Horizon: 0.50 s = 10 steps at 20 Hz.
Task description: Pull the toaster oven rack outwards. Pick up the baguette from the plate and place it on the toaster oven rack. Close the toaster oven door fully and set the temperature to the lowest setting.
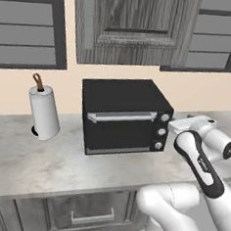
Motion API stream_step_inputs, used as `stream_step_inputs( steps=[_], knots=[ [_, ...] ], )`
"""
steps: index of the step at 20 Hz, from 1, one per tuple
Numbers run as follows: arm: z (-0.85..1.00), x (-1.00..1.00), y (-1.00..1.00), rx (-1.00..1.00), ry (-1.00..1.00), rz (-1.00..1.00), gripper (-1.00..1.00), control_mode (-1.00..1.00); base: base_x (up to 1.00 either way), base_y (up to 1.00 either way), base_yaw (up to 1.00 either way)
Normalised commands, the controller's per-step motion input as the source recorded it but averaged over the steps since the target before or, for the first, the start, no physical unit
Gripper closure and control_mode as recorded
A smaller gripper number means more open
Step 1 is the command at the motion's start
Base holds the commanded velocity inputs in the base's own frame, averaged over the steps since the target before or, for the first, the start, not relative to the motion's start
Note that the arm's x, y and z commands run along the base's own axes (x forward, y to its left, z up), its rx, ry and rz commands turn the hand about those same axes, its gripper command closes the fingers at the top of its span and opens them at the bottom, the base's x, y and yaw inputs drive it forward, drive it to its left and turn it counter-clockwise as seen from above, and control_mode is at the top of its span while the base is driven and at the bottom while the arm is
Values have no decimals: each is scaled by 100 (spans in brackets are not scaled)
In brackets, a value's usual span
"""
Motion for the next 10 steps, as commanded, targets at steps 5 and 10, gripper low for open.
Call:
stream_step_inputs(
  steps=[5,10],
  knots=[
    [-19,0,22,0,-3,0,-100,-100,0,0,0],
    [-23,6,11,-1,-8,0,-100,-100,0,0,0]
  ],
)
